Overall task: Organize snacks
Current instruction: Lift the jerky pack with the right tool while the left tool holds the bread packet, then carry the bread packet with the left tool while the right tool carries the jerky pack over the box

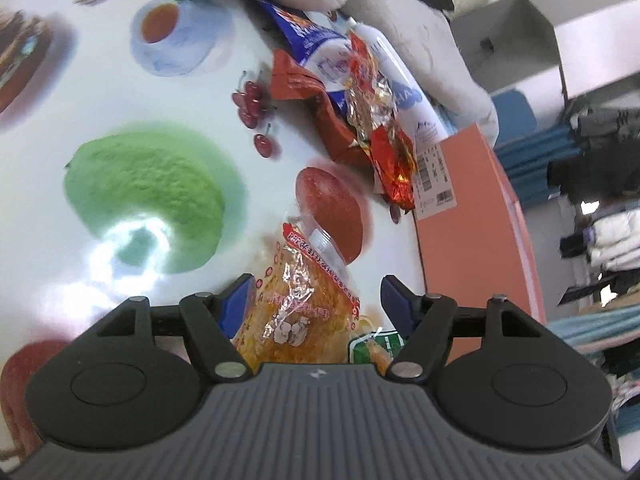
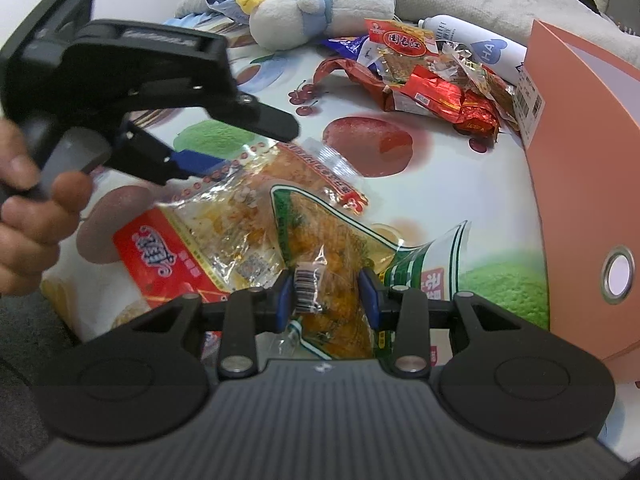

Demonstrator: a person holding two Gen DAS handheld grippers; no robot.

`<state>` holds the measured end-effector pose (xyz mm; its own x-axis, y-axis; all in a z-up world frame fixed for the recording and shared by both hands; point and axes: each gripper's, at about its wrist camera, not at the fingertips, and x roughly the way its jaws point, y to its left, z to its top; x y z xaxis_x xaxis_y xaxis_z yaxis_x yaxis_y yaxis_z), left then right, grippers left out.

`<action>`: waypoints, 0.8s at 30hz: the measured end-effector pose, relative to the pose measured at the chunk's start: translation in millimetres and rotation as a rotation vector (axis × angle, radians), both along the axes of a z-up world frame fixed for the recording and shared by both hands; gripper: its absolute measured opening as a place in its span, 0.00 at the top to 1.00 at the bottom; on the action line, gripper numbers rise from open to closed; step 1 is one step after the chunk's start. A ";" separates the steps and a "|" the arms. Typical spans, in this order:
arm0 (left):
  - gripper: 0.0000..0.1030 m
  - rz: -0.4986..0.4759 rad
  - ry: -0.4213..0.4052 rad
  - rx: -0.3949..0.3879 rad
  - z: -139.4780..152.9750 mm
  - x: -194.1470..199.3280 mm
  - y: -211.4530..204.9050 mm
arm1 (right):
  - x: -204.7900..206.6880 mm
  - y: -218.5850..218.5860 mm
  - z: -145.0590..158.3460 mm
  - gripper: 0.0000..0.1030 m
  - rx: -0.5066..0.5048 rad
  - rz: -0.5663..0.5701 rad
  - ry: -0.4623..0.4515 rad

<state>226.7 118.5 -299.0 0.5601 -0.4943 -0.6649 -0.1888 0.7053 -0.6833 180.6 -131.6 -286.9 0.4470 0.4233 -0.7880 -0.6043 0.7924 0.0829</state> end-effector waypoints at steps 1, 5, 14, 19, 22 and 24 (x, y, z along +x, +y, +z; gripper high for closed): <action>0.29 -0.018 0.005 0.019 1.4 3.3 -3.8 | -0.1 -0.4 -0.1 0.63 0.002 0.002 0.001; 0.29 -0.115 0.019 0.119 7.8 17.5 -23.1 | -0.4 -1.4 -0.9 0.63 0.008 0.004 0.001; 0.29 -0.323 0.022 0.356 15.4 28.8 -60.6 | -1.6 -0.4 -1.7 0.63 -0.004 0.019 -0.006; 0.37 -0.377 0.021 0.470 17.1 29.3 -75.5 | -1.3 2.4 -0.4 0.62 -0.023 0.031 -0.011; 0.49 -0.370 0.013 0.518 17.3 27.1 -80.4 | -5.4 7.8 2.5 0.63 -0.071 0.045 -0.026; 0.53 -0.362 0.005 0.518 18.0 23.7 -81.2 | -7.6 8.6 4.0 0.63 -0.090 0.044 -0.024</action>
<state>250.3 37.3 -281.0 0.4138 -0.2652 -0.8709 0.1214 0.9642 -0.2359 173.0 -123.0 -282.8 0.4486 0.3708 -0.8132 -0.6394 0.7689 -0.0021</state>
